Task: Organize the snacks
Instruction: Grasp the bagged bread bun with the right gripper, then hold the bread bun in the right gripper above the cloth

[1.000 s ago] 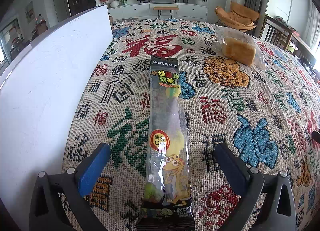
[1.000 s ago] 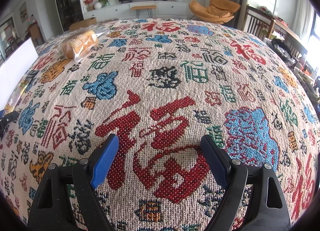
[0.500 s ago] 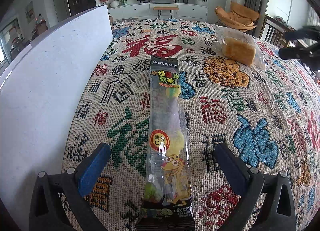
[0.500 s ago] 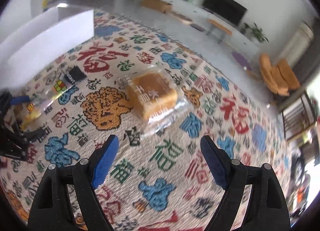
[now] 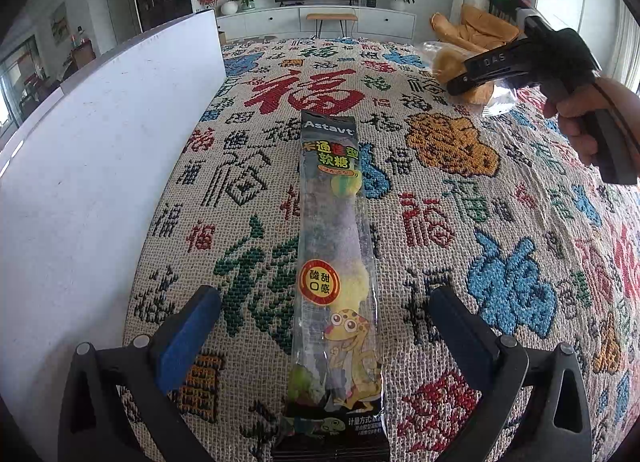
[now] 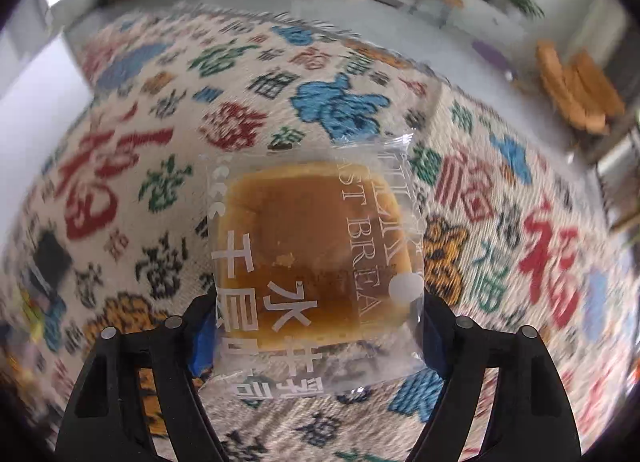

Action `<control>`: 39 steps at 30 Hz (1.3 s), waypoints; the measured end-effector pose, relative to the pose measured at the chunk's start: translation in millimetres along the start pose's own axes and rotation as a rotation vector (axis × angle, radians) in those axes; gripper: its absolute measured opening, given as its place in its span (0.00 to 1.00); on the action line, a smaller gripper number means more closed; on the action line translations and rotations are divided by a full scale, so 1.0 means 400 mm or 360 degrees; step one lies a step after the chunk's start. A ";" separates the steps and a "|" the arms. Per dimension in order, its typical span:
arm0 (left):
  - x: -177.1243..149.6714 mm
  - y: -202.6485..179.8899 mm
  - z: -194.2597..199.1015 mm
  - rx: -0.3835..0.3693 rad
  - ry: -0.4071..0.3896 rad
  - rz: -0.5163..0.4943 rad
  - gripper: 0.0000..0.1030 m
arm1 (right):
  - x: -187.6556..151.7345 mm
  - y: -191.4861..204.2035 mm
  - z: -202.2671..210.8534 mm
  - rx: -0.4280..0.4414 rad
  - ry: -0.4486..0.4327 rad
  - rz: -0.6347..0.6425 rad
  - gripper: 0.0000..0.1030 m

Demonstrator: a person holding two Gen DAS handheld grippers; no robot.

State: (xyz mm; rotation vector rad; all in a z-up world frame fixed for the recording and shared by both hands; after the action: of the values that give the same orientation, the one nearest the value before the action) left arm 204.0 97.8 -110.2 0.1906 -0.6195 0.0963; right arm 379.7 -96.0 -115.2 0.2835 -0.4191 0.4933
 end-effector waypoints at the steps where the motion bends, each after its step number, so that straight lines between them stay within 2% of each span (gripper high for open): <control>1: 0.001 -0.001 -0.001 0.0000 0.0000 0.0000 1.00 | -0.020 -0.015 0.023 0.0018 -0.0072 -0.0081 0.73; 4: 0.001 0.000 -0.001 0.0000 0.0000 0.0000 1.00 | -0.130 -0.055 0.102 0.0068 -0.0186 -0.0353 0.72; 6: 0.001 0.000 -0.001 0.0000 0.0000 0.0000 1.00 | -0.222 -0.058 0.164 0.0016 -0.0194 -0.0463 0.73; 8: 0.002 -0.001 -0.001 0.0000 0.0000 0.0000 1.00 | -0.331 -0.033 0.230 -0.0076 -0.0136 -0.0434 0.73; 11: 0.001 0.000 -0.001 0.0000 0.0000 0.0000 1.00 | -0.498 0.033 0.312 -0.0209 0.0009 -0.0246 0.73; 13: 0.002 -0.001 -0.001 0.0000 0.0000 0.0000 1.00 | -0.575 0.056 0.329 -0.0223 0.0056 -0.0256 0.74; 15: 0.001 0.000 -0.002 0.0000 0.0000 0.0000 1.00 | -0.637 0.068 0.319 -0.0206 0.0033 -0.0311 0.77; 18: 0.002 0.000 -0.002 -0.0001 0.0001 0.0000 1.00 | -0.653 0.084 0.299 -0.0261 -0.0221 -0.0305 0.82; 20: 0.002 0.000 -0.002 0.0000 0.0001 -0.0001 1.00 | -0.666 0.060 0.302 -0.0197 -0.0345 -0.0431 0.90; 21: 0.002 0.000 -0.002 -0.0001 0.0001 -0.0001 1.00 | -0.661 0.055 0.301 -0.0193 -0.0400 -0.0466 0.90; 24: 0.002 0.000 -0.002 -0.0001 0.0002 -0.0001 1.00 | -0.644 0.076 0.290 -0.0286 -0.0357 -0.0413 0.92; 39: 0.003 0.000 -0.002 -0.0002 0.0003 -0.0001 1.00 | -0.639 0.073 0.290 -0.0277 -0.0365 -0.0425 0.93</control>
State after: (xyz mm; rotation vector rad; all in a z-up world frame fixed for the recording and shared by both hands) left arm 205.5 98.0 -110.2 0.1896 -0.6178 0.0957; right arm 123.7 -214.4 -124.2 0.2239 -0.6335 0.1608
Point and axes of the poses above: each gripper's, at about its wrist camera, not at the fingertips, and z roughly against the way its jaws point, y to its left, x to its top, the point moved 2 cm from there along -z, roughly the way its jaws point, and after that the axes turned 11 degrees about x, right-handed, at the moved point
